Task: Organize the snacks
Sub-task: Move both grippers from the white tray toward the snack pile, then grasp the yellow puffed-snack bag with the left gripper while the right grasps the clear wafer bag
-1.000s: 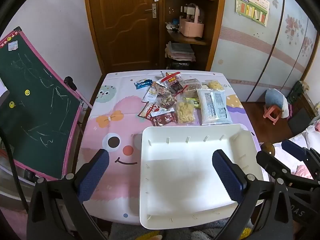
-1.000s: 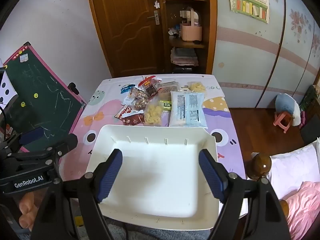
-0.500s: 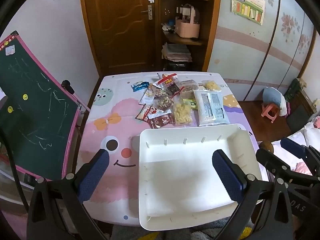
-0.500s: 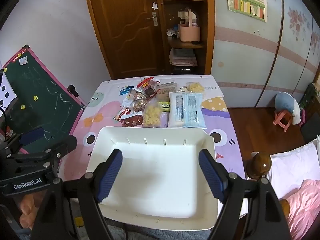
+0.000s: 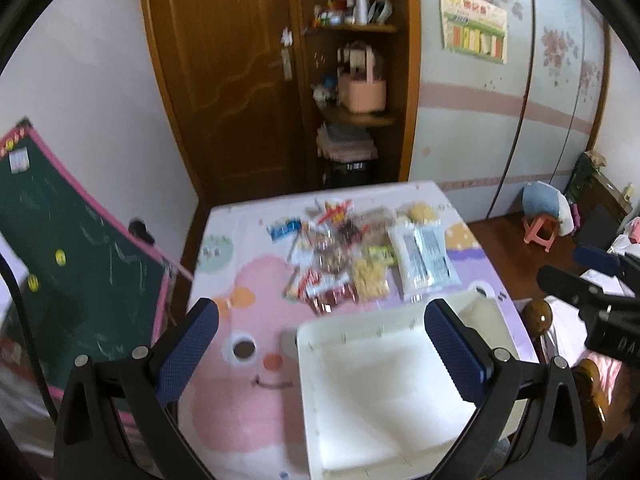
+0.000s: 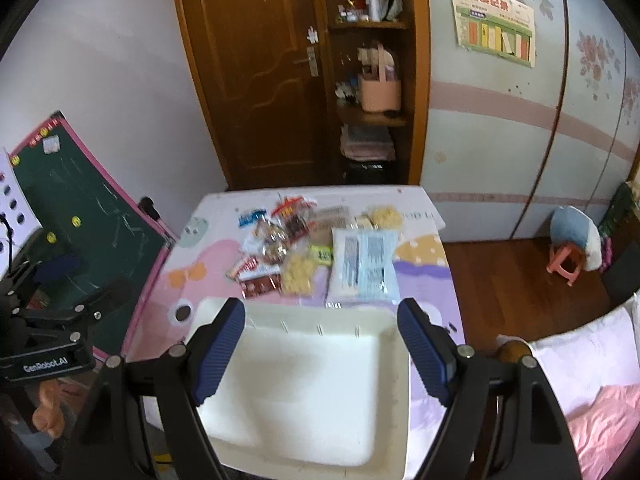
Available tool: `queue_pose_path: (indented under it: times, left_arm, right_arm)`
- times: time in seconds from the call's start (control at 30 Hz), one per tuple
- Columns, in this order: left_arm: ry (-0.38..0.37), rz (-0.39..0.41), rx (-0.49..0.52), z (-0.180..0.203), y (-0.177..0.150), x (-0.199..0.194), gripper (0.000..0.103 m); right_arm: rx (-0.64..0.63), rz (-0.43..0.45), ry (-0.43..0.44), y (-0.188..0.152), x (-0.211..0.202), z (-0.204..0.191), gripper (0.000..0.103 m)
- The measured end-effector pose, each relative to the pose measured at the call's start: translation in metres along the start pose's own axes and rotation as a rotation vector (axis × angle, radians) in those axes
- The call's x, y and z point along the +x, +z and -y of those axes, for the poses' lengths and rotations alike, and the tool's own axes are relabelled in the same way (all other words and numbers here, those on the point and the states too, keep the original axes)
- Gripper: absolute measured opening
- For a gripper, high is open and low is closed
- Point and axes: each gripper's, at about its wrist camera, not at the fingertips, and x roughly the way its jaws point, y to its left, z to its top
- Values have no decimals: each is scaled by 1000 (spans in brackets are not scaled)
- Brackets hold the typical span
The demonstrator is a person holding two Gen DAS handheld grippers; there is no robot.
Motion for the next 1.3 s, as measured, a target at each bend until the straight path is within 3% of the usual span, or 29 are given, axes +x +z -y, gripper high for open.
queue_pose_path:
  times: [0.17, 0.4, 0.57, 0.83, 1.2, 1.3]
  left_arm:
    - [4, 79, 38, -5, 35, -16, 102]
    - [-53, 22, -8, -19, 86, -10, 102]
    - [-6, 35, 22, -8, 106, 19, 102]
    - [-37, -136, 78, 29, 96, 136, 102]
    - [-49, -416, 45, 60, 42, 300, 102]
    - [-38, -475, 48, 70, 24, 333, 100]
  right_arm:
    - [-9, 34, -27, 41, -15, 9, 79]
    - [-59, 96, -127, 97, -28, 14, 79]
    - [-54, 63, -128, 119, -4, 27, 79]
    - [7, -85, -120, 116, 91, 59, 79]
    - [95, -345, -75, 64, 239, 89, 79]
    - [108, -397, -29, 50, 270, 92, 79]
